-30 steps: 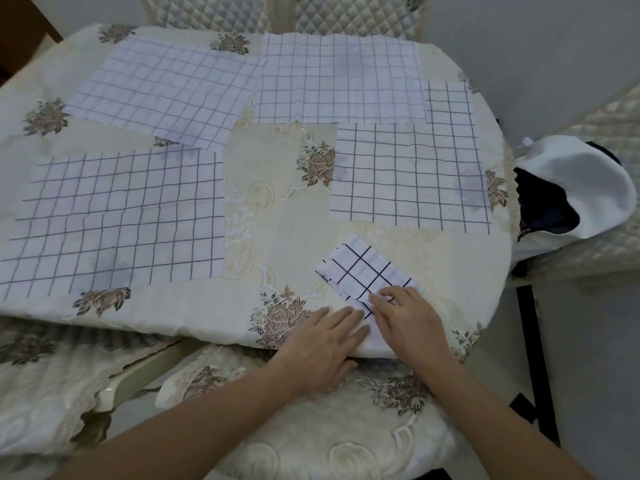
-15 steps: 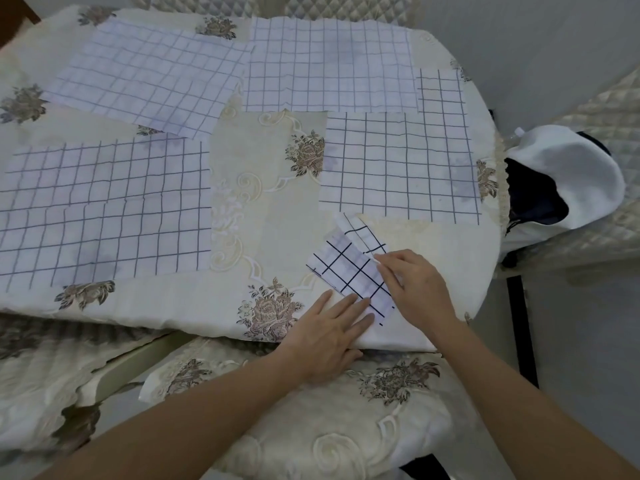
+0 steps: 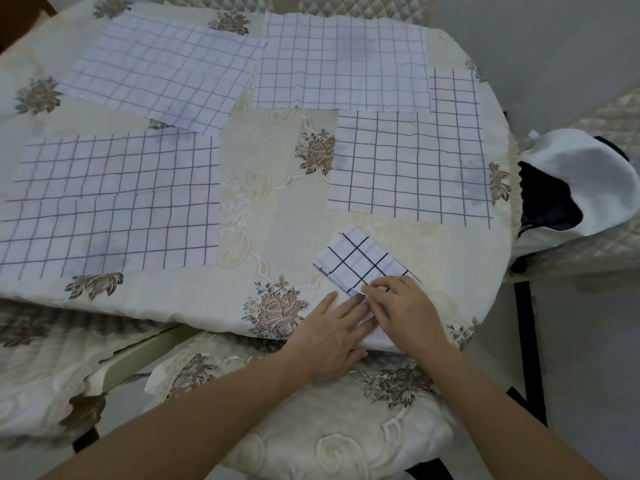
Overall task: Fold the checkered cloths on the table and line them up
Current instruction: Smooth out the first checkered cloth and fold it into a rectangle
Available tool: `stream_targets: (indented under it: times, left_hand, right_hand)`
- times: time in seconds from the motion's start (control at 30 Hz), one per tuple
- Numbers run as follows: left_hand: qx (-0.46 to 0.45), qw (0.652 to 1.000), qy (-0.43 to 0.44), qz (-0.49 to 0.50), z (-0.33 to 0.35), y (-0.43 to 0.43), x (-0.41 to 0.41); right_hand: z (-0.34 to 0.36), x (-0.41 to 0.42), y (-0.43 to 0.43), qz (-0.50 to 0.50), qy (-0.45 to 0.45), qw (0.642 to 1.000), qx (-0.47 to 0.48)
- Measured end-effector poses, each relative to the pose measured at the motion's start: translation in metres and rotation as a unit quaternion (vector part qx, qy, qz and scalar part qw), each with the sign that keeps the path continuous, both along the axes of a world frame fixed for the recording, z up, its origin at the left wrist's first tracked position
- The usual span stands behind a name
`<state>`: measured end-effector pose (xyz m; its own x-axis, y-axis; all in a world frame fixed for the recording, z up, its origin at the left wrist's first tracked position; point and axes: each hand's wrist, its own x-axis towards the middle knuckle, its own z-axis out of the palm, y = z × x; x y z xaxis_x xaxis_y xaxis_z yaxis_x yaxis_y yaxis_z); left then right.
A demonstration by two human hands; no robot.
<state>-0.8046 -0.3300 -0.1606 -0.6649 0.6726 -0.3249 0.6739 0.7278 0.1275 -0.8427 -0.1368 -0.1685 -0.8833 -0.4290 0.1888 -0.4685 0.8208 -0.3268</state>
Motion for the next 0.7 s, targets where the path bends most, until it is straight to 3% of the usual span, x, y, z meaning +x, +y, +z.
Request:
stream_targets:
  times: [0.2, 0.57, 0.7]
  left_hand:
    - [0.015, 0.998, 0.036, 0.049, 0.004, -0.031, 0.004]
    - [-0.014, 0.998, 0.016, 0.064, 0.011, -0.035, 0.000]
    - [0.092, 0.984, 0.114, 0.102, 0.024, -0.030, -0.026]
  right_hand:
    - [-0.005, 0.000, 0.000, -0.006, 0.003, 1.000, -0.004]
    - [-0.007, 0.005, 0.000, 0.004, 0.000, 1.000, 0.019]
    - [-0.004, 0.005, 0.000, 0.010, -0.009, 0.999, 0.042]
